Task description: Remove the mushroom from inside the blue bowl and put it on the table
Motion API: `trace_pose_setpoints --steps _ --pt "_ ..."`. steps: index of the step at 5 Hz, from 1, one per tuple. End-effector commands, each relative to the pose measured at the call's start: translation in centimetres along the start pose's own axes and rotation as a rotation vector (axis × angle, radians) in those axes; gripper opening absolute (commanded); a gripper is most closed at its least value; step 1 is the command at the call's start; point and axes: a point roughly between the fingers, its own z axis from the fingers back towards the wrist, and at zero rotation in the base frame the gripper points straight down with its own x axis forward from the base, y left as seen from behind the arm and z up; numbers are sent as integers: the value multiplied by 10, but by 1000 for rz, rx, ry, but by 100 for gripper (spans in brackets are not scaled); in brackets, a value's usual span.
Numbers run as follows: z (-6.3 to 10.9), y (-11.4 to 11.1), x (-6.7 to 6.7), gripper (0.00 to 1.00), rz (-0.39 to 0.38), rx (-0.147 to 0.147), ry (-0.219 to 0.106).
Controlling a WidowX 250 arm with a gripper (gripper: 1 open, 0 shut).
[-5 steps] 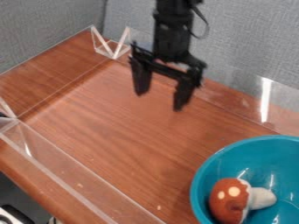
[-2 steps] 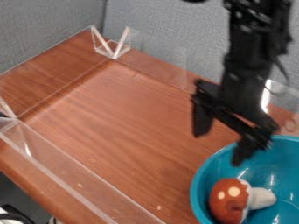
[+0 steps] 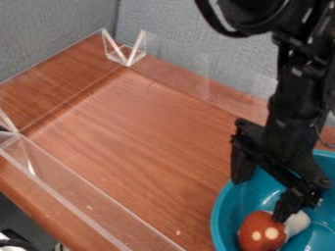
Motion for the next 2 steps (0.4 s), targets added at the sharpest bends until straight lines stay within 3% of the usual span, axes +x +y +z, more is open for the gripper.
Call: trace_pose_setpoints --steps 1,2 --pt "-8 -4 2 100 -10 -16 -13" --pt "-20 -4 3 100 -8 -23 -1"
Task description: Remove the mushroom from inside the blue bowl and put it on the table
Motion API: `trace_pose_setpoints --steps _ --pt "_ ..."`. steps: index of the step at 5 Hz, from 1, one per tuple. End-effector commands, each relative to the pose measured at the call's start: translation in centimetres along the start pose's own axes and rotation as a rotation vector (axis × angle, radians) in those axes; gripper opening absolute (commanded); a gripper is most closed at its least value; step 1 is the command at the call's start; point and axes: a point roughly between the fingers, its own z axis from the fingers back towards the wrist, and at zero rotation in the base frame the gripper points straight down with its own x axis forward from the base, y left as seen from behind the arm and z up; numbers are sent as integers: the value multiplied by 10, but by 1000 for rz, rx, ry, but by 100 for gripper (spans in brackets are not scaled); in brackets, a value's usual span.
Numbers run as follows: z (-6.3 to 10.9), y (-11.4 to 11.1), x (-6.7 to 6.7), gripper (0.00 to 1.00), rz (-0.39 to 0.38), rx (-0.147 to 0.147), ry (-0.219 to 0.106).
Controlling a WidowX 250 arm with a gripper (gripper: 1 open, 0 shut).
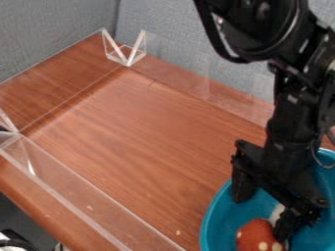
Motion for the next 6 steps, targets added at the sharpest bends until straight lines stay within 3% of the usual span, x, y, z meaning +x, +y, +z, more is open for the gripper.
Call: trace_pose_setpoints --steps 1,4,5,6 --pt "0 0 5 0 -4 -8 -22" --pt "24 15 7 0 28 2 -69" --pt "41 20 7 0 50 15 -94" --pt "76 31 8 0 92 46 -139"
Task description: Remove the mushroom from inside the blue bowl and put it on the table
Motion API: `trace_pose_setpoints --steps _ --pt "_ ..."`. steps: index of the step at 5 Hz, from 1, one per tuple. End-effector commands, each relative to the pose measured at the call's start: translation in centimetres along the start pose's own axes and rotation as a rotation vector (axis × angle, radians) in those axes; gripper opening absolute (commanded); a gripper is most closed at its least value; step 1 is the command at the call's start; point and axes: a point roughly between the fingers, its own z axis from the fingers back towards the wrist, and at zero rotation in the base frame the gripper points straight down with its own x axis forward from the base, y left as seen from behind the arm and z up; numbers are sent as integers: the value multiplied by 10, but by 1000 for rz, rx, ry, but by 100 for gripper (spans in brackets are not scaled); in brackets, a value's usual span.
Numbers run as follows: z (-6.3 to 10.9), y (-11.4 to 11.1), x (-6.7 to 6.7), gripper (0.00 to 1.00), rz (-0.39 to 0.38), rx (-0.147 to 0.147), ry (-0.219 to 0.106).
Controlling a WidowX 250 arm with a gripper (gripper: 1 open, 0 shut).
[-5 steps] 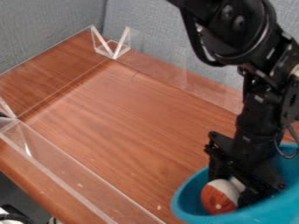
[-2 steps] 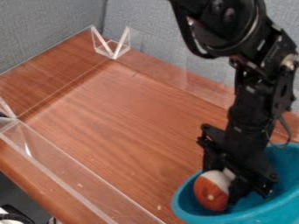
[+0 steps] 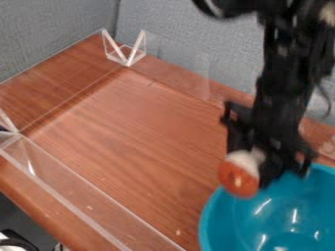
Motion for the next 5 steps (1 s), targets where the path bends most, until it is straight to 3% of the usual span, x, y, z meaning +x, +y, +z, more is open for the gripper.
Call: trace_pose_setpoints --steps 1,4,5 --pt "56 28 9 0 75 33 -127" --pt "3 -13 3 0 5 -5 -89" --pt "26 10 4 0 61 8 -132"
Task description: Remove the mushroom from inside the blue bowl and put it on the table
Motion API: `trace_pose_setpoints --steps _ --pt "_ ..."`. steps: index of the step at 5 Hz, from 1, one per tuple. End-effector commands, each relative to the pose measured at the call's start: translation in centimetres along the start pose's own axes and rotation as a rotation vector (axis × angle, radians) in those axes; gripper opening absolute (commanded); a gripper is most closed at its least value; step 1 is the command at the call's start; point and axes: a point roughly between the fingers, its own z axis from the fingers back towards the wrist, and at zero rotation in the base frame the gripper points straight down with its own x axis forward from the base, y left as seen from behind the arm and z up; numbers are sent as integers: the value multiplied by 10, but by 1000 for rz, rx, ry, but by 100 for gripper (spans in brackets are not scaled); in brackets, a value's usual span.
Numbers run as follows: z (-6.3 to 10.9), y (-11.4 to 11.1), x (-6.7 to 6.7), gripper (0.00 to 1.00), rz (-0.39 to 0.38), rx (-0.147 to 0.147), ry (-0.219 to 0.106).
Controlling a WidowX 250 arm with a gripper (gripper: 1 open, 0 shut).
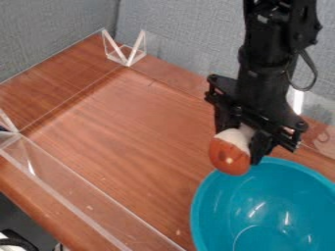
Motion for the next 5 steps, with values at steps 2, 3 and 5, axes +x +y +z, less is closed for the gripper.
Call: trace_pose_setpoints --steps 2,3,5 --pt "41 58 -11 0 104 35 -55" --pt "30 94 -33 0 155 33 -25" --pt "1 108 -35 0 176 21 32"
